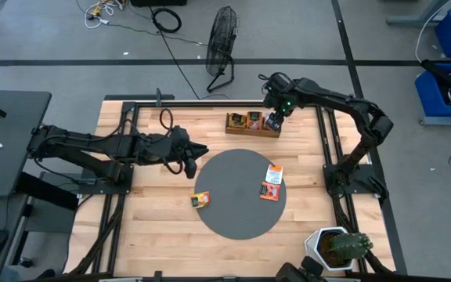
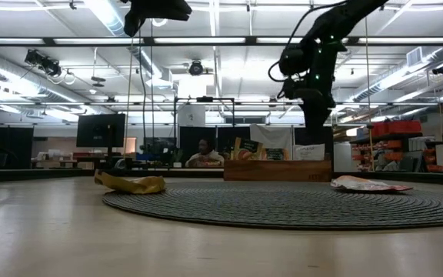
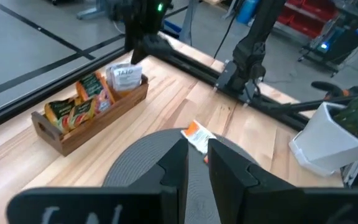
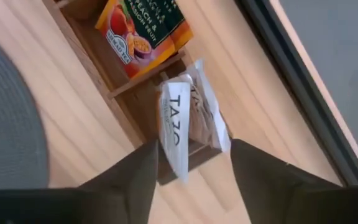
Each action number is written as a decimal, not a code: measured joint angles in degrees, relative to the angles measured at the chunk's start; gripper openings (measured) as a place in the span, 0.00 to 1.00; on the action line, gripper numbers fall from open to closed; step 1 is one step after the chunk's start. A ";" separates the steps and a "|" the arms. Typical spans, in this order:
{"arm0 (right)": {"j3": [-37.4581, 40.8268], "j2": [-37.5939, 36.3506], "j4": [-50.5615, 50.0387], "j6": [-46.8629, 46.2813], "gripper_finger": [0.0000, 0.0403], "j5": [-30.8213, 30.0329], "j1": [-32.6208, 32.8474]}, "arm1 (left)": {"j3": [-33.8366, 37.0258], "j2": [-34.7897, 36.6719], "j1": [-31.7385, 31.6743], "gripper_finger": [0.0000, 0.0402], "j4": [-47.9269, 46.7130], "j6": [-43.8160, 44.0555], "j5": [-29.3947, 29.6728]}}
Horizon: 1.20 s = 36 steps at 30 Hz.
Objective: Pick & Place Tea
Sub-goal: Put the white tea bag into the right section of the wooden organizer
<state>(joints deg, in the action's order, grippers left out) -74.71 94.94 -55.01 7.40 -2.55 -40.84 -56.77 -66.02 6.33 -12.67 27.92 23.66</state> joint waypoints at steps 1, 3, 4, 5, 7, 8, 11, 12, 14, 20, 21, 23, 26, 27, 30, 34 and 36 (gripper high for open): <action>-0.90 -0.03 -1.31 -1.02 0.53 0.12 0.00 | 0.00 0.00 -0.02 0.16 -0.47 0.00 0.00; -1.87 -0.49 -3.83 -2.81 0.56 0.40 0.00 | -0.01 0.02 -0.04 0.16 -1.45 0.00 0.00; -1.95 -1.03 -4.95 -3.93 0.56 0.51 0.13 | -0.02 0.02 -0.04 0.16 -2.02 0.03 0.00; -1.95 -1.83 -5.88 -5.21 0.57 0.46 0.45 | -0.02 0.02 -0.04 0.16 -2.62 0.05 0.01; -1.71 -3.89 -6.94 -8.71 0.57 0.56 1.33 | -0.02 0.02 -0.04 0.16 -3.50 0.07 0.00; -1.35 -5.08 -7.65 -10.68 0.57 0.62 2.04 | -0.02 0.02 -0.04 0.16 -3.98 0.04 0.00; 0.49 -9.22 -9.17 -16.87 0.57 0.64 5.24 | -0.02 0.04 -0.43 0.16 -4.58 -0.06 -0.04; 1.21 -10.69 -9.36 -18.93 0.57 0.62 6.59 | -0.02 0.04 -0.74 0.16 -4.74 -0.04 -0.04; 2.92 -13.11 -9.86 -23.08 0.57 1.02 9.50 | -0.02 0.04 -1.44 0.16 -4.91 -0.07 -0.02; 9.47 -15.51 -7.92 -35.54 0.57 3.58 19.52 | -0.02 0.07 -3.80 0.16 -4.87 -0.09 -0.01; 10.87 -15.47 -7.31 -37.39 0.57 3.66 21.10 | -0.02 0.07 -4.08 0.16 -4.86 -0.09 0.00; 14.26 -15.33 -4.22 -41.50 0.57 3.81 23.51 | -0.02 0.07 -4.43 0.16 -4.85 -0.09 -0.03; 19.91 -15.26 -0.83 -47.17 0.57 3.72 25.20 | -0.02 0.07 -4.68 0.16 -4.85 -0.66 -1.41; 21.74 -15.26 0.26 -48.67 0.57 4.07 25.40 | -0.01 0.07 -4.68 0.16 -4.85 -1.06 -1.55; 26.99 -15.26 3.13 -51.55 0.57 7.55 25.38 | -0.02 0.09 -4.66 0.16 -4.85 -1.28 -1.73; 31.96 -15.23 10.84 -55.19 0.57 10.37 25.38 | -0.02 0.09 -4.66 0.16 -4.85 -1.16 -1.98; 33.78 -15.23 14.64 -57.43 0.57 10.37 25.38 | -0.02 0.09 -4.66 0.16 -4.83 -1.13 -2.51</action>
<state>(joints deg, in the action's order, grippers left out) -40.93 79.70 -40.37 -50.03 7.81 -15.46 -56.80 -65.93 1.67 -17.50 26.79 21.15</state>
